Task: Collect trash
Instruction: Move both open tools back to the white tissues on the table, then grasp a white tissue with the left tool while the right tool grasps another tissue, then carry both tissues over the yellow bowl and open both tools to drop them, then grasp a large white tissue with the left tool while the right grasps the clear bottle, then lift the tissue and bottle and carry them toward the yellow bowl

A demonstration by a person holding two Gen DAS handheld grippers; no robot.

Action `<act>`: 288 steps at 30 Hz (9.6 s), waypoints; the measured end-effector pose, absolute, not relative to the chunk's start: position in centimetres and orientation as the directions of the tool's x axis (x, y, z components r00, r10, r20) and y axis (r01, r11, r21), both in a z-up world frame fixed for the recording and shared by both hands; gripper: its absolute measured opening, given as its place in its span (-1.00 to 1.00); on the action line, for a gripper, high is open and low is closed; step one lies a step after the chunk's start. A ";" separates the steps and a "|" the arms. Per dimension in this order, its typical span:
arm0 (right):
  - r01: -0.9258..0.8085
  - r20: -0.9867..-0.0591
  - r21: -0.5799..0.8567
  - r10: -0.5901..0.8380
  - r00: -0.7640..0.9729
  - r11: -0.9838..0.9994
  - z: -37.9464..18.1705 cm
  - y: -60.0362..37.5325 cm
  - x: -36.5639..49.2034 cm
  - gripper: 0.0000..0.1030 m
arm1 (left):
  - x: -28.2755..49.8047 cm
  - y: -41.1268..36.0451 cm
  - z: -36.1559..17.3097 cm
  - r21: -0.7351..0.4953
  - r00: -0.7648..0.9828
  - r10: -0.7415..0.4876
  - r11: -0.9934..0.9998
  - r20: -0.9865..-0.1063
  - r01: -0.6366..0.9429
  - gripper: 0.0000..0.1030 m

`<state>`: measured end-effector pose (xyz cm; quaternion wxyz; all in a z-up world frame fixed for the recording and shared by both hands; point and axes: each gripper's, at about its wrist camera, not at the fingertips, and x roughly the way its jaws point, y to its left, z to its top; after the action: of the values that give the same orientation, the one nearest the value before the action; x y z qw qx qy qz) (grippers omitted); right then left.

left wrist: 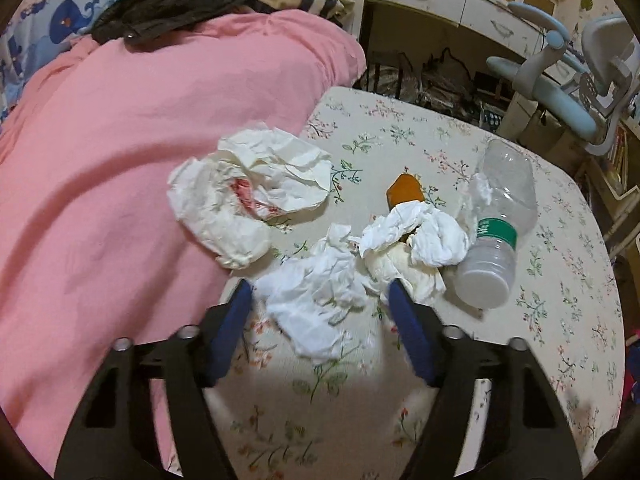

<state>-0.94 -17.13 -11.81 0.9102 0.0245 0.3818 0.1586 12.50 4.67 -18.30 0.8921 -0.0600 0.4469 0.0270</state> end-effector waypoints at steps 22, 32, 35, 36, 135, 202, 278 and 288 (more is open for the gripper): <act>-0.346 -0.690 0.110 0.322 0.649 0.932 -11.8 -13.4 1.2 0.62 | 9.9 7.2 -10.2 -0.253 0.661 -0.203 0.967 -0.723 0.020 -0.71; -0.438 -0.729 -0.062 0.259 0.634 0.897 -12.9 -7.9 9.8 0.37 | 9.3 9.6 -6.8 -0.298 0.705 -0.234 0.954 -0.669 0.033 -0.70; -0.436 -0.771 -0.110 0.200 0.605 0.893 -14.2 -6.8 12.1 0.33 | 9.6 10.4 -6.8 -0.312 0.703 -0.235 0.950 -0.671 0.019 -0.70; -0.437 -0.780 -0.123 0.186 0.598 0.891 -14.5 -6.6 12.6 0.29 | 9.6 10.6 -6.8 -0.319 0.702 -0.239 0.948 -0.671 0.018 -0.70; -0.138 -0.748 0.528 0.537 0.390 0.838 -18.0 -17.3 -19.2 -0.60 | -15.4 2.2 -14.0 -0.255 0.554 -0.328 0.945 -0.765 0.207 -0.70; -0.105 -0.671 0.439 0.404 0.622 0.892 -12.4 -19.7 -14.5 0.51 | -7.2 7.4 -9.1 -0.135 0.704 -0.134 0.989 -0.697 0.054 0.35; -0.133 -0.533 0.643 0.565 0.629 0.754 -11.5 -24.3 -3.5 0.15 | 0.0 3.6 -9.3 -0.245 0.691 -0.310 0.950 -0.654 0.195 -0.57; -0.203 -0.539 0.611 0.591 0.600 0.765 -11.9 -22.0 -6.1 0.15 | -2.4 4.5 -8.4 -0.259 0.714 -0.307 0.949 -0.629 0.181 -0.57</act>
<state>-6.10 -21.96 -11.89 0.8579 0.2530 0.3826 0.2314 -2.42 4.46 -8.39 0.9215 -0.0894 0.3540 -0.1325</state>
